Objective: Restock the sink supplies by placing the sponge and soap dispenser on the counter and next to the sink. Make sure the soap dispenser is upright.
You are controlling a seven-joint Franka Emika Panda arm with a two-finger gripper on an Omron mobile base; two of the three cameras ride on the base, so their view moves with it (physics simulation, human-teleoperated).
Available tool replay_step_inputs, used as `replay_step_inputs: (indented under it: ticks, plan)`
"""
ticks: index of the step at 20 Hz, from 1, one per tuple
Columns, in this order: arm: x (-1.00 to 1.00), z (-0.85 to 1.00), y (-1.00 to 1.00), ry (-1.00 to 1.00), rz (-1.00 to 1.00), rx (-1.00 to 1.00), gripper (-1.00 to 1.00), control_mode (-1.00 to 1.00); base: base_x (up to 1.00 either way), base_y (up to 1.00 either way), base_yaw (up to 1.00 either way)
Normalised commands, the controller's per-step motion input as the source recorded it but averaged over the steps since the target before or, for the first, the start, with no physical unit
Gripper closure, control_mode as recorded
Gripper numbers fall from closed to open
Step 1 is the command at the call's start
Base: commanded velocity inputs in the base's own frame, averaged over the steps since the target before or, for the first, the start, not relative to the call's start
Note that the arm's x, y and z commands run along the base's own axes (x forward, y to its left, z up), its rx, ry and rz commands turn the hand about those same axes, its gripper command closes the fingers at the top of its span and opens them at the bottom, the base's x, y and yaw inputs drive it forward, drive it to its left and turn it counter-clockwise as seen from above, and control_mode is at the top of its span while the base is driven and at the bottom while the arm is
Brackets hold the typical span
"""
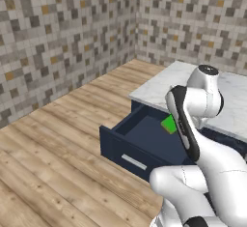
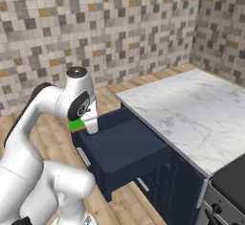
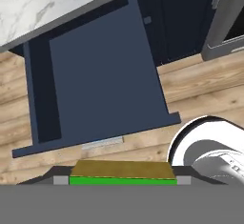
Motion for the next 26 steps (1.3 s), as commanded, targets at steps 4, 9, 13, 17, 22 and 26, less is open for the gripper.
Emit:
replay_step_inputs:
  ticks: [4,9,13,17,22,26]
  plan:
    - [-0.18,0.00,0.64,0.05,0.10,-0.07,1.00,1.00,-0.09,0.25,0.08]
    - [0.00,0.00,0.00,0.00,0.00,0.00,1.00,1.00,-0.53,0.88,0.57]
    - [0.00,0.00,0.00,0.00,0.00,0.00,1.00,1.00,-0.35,0.75,0.71]
    - [0.00,0.00,0.00,0.00,0.00,0.00,1.00,1.00,-0.23,0.67,0.78]
    - [0.00,0.00,0.00,0.00,0.00,0.00,1.00,1.00,-0.29,0.20,0.85]
    - [0.00,0.00,0.00,0.00,0.00,0.00,1.00,1.00,-0.39,0.00,0.87]
